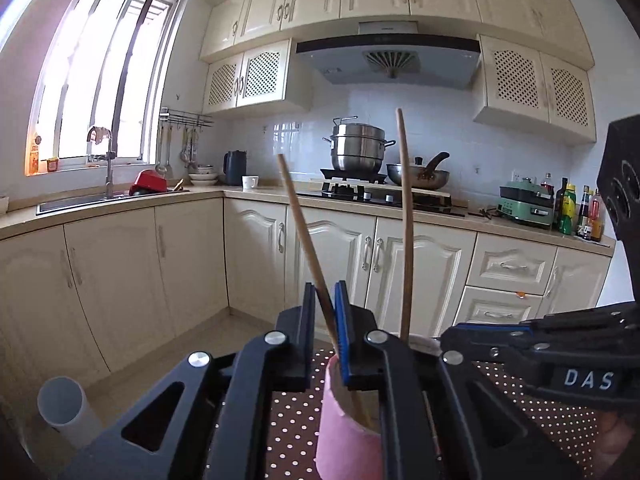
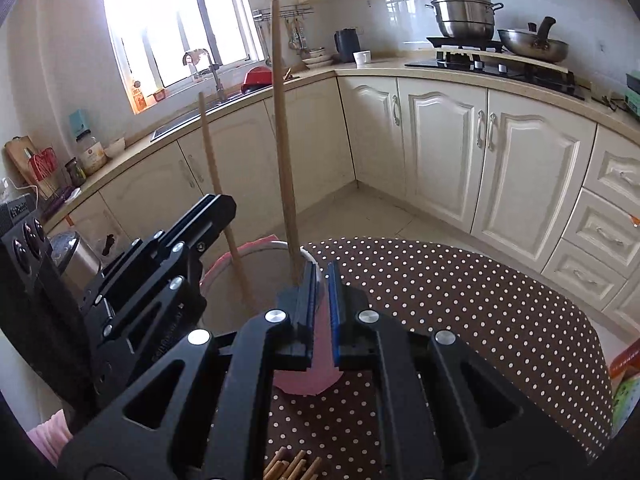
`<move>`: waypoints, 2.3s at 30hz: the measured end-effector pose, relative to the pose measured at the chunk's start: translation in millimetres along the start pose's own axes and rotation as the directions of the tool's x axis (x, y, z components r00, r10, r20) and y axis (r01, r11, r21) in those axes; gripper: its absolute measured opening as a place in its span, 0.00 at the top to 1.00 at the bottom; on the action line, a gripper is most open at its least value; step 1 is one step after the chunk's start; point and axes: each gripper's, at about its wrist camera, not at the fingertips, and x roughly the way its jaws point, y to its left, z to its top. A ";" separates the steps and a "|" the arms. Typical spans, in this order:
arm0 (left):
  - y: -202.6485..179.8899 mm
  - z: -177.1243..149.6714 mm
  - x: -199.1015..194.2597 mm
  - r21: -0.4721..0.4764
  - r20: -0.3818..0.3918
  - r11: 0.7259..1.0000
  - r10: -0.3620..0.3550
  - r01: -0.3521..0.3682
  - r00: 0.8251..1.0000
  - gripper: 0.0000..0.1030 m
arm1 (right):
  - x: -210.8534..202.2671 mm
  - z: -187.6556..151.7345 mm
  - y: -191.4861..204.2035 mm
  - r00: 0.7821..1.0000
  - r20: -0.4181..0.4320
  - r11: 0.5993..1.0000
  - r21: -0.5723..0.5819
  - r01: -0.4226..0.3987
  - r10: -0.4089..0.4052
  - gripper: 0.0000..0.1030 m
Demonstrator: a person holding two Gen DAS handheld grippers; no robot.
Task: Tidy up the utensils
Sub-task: 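Lower the chopsticks into the pink cup and open both tools, then move both open tools back to the chopstick bundle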
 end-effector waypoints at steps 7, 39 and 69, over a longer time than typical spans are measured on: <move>3.9 1.6 -4.2 0.018 -0.032 1.000 0.008 -0.007 0.999 0.76 | -13.4 -3.0 1.2 0.999 0.024 1.000 -0.014 0.024 -0.023 0.64; -13.1 25.4 -146.7 0.051 0.012 0.996 0.074 -0.075 0.997 0.44 | -136.6 -36.5 29.9 0.987 0.133 0.995 -0.006 0.096 -0.094 0.26; -46.1 -51.3 -223.4 0.078 -0.269 0.995 -0.032 0.055 0.963 0.31 | -164.0 -145.2 31.5 0.974 -0.178 0.985 0.076 0.157 -0.142 0.14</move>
